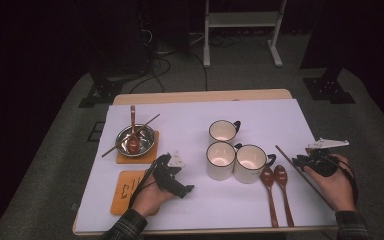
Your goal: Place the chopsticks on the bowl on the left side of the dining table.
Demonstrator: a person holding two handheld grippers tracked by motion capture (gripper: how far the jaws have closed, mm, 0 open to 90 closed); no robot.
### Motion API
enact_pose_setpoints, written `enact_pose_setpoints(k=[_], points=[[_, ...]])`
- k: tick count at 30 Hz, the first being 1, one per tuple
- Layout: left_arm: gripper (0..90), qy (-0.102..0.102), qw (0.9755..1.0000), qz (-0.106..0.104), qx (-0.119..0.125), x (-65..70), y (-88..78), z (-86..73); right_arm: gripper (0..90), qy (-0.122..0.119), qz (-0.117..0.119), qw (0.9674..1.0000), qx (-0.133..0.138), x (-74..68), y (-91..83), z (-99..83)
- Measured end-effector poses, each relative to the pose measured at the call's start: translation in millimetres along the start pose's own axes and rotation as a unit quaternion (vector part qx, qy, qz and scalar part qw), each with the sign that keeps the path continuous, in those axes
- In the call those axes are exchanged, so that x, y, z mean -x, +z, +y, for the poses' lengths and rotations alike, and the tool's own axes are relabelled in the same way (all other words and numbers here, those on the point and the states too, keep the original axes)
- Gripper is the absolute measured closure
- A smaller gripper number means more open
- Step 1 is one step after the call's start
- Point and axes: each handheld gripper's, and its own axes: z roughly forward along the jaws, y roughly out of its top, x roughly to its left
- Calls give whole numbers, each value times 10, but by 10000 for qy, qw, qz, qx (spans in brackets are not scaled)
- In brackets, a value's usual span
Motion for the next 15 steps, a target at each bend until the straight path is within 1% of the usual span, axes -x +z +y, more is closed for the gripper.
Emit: enact_pose_setpoints(k=[5,15], points=[[0,-1,10000,-1,0,0,0,0,709,5,-22,10000,-11,3,-58,-75],[0,2,10000,0,0,0,0,0,711,21,-51,9999,-126,-1,-131,-229]])
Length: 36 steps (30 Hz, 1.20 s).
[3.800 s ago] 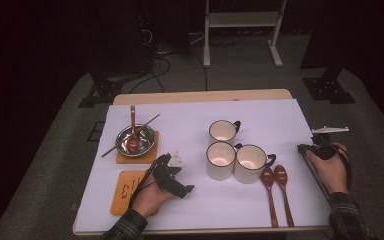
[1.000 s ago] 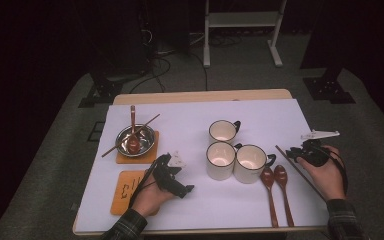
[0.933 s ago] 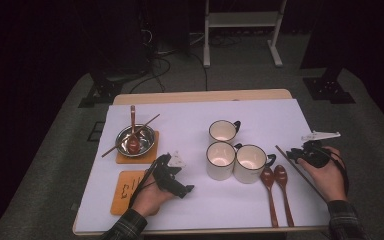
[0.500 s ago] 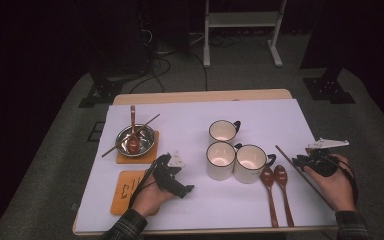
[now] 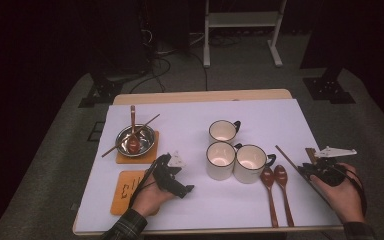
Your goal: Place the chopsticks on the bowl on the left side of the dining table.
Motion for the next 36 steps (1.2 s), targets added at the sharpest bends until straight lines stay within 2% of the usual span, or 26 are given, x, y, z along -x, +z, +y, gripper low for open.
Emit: enact_pose_setpoints(k=[6,12,25,30,36], points=[[0,-2,10000,0,-1,0,0,0,714,-45,-36,9999,-130,-23,-15,-97],[0,-3,10000,1,0,1,0,0,718,5,-38,9999,-146,-4,-38,-148],[0,0,10000,3,2,1,0,0,770,0,-7,9998,-214,-24,-41,-178],[0,-1,10000,2,1,1,0,0,790,100,0,9998,-161,-22,-39,-193],[0,-1,10000,2,1,1,0,0,807,74,16,9998,-165,-26,-49,-202]])
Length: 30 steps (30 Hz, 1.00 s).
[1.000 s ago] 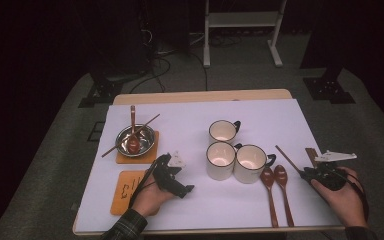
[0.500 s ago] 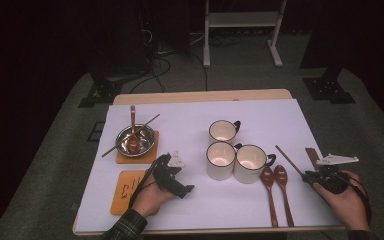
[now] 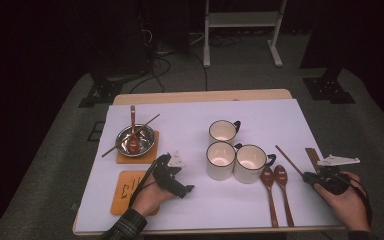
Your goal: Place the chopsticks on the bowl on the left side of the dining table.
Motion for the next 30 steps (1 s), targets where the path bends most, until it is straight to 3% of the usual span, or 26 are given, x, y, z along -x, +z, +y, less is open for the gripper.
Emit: enact_pose_setpoints(k=[30], points=[[0,-3,10000,1,-2,-1,-1,1,851,111,109,9998,-104,40,-18,20]])
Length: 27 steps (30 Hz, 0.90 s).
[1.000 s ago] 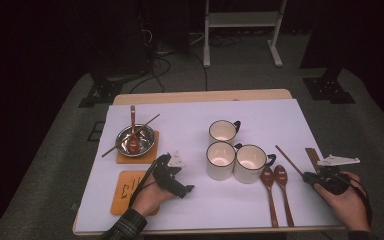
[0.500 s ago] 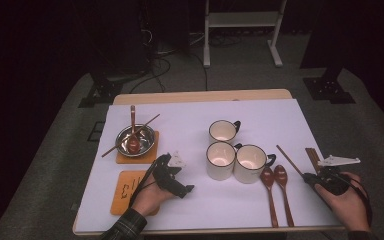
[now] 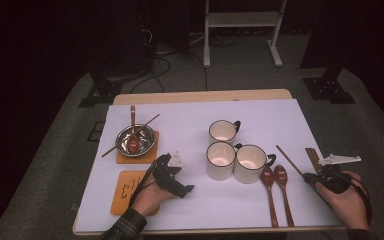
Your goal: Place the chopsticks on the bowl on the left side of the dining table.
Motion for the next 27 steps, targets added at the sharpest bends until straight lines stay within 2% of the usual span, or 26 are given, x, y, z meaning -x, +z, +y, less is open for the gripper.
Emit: enact_pose_setpoints(k=[7,27], points=[[0,-5,10000,-2,1,0,0,0,852,84,48,9998,168,23,-79,40],[0,-3,10000,-2,0,-1,0,0,852,97,169,9994,281,50,-155,103]])
